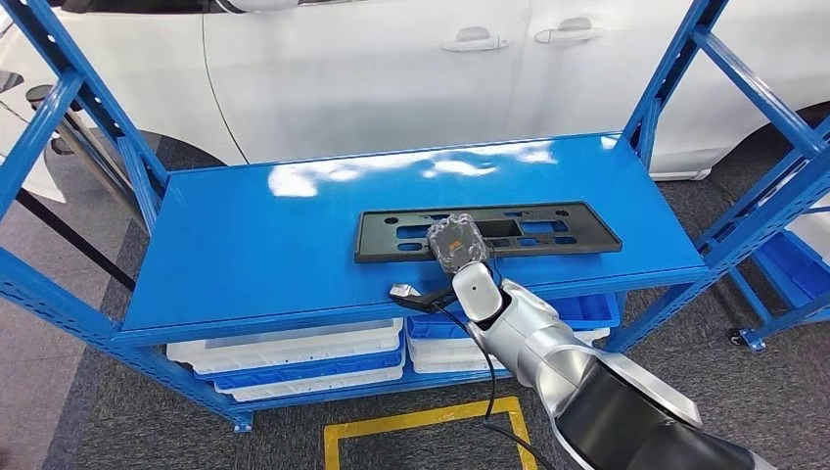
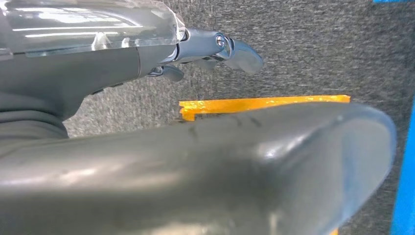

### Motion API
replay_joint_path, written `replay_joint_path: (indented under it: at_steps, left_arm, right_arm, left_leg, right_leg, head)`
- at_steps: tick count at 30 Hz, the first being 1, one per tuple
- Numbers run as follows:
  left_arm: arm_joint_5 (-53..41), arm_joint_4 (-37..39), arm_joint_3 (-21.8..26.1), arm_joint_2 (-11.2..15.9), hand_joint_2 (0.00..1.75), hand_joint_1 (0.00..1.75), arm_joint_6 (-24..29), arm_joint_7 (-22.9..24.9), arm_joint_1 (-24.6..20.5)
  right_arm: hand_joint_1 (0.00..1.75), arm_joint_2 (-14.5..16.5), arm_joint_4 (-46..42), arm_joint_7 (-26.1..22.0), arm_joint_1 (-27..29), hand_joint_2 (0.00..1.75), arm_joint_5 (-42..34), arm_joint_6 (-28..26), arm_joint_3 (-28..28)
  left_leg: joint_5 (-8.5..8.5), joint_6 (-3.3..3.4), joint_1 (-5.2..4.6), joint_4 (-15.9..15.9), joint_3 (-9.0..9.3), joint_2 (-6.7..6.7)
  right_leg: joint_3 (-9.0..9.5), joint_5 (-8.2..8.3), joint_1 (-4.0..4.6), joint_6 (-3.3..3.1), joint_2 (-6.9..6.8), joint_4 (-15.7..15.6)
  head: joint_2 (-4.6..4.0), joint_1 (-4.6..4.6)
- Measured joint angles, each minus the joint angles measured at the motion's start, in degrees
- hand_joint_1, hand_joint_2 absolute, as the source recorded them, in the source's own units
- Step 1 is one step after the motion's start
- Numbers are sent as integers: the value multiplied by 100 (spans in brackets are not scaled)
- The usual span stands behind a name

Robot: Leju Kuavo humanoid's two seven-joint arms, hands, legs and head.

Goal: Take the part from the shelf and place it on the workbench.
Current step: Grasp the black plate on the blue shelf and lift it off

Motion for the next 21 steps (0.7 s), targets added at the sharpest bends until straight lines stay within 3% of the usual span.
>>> replay_joint_path:
  at_steps: [4, 6, 8, 10, 12, 13, 14, 15, 17, 19, 21]
  left_arm:
    - [0, 0, 0, 1, 0, 0, -14, -31, 1]
    - [0, 0, 0, 9, 0, 0, -66, -251, -6]
    - [0, 0, 0, 15, 0, 0, -122, -482, -13]
    - [1, 0, 1, 14, 0, 0, -133, -509, -15]
    - [2, 0, 2, 17, 0, 0, -134, -512, -12]
    - [2, 0, 2, 17, 0, 0, -134, -512, -9]
    - [2, 0, 1, 16, 0, 0, -134, -512, -7]
    - [2, 0, 1, 15, 0, 0, -135, -512, -7]
    - [1, 0, 0, 14, 0, 0, -138, -512, -10]
    - [1, 0, 1, 13, 87, 0, -137, -514, -20]
    - [2, 0, 2, 13, 175, 0, -128, -520, -24]
  right_arm:
    - [175, -1, 1, -5, 0, 175, 0, -4, -2]
    - [175, -13, 2, -32, -5, 175, 0, -30, -40]
    - [175, -46, 3, -57, -13, 175, 1, -54, -109]
    - [175, -77, 3, -58, -15, 175, 3, -54, -142]
    - [175, -91, 4, -58, -4, 175, 4, -55, -143]
    - [175, -98, 5, -58, 3, 175, 4, -56, -143]
    - [175, -102, 5, -58, 7, 175, 4, -56, -143]
    - [175, -107, 5, -58, 7, 175, 4, -57, -144]
    - [175, -113, 5, -58, 1, 175, 7, -57, -146]
    - [175, -114, 5, -64, -4, 175, 12, -60, -147]
    - [175, -114, 5, -73, -7, 175, 15, -74, -148]
  left_leg:
    - [48, -1, 0, -52, 26, 0]
    - [363, 43, -10, -831, 407, 6]
    - [671, 175, -14, -1624, 788, 13]
    - [684, 273, -8, -1665, 795, 15]
    - [683, 285, -9, -1664, 786, 15]
    - [681, 285, -10, -1663, 787, 14]
    - [677, 282, -9, -1662, 792, 11]
    - [670, 274, -8, -1662, 805, 6]
    - [650, 244, -9, -1664, 838, -4]
    - [634, 195, -24, -1664, 847, -10]
    - [636, 128, -33, -1685, 848, -13]
  right_leg:
    - [0, -3, 0, 1, 2, 6]
    - [-5, -45, 4, 46, 12, 66]
    - [-52, -155, 2, 176, 27, 211]
    - [-288, -440, -18, 290, 33, 694]
    - [-695, -779, -42, 335, 32, 1497]
    - [-844, -832, -54, 347, 32, 1764]
    - [-892, -770, -63, 350, 31, 1815]
    - [-814, -593, -70, 343, 31, 1607]
    - [-435, -169, -72, 305, 31, 774]
    - [-187, 19, -45, 251, 33, 217]
    - [-172, 15, -15, 192, 34, 144]
  head:
    - [0, 0]
    - [0, 0]
    - [0, 1]
    - [0, 2]
    - [0, 2]
    - [0, 2]
    - [0, 2]
    - [0, 2]
    - [0, 2]
    - [0, 2]
    - [0, 1]
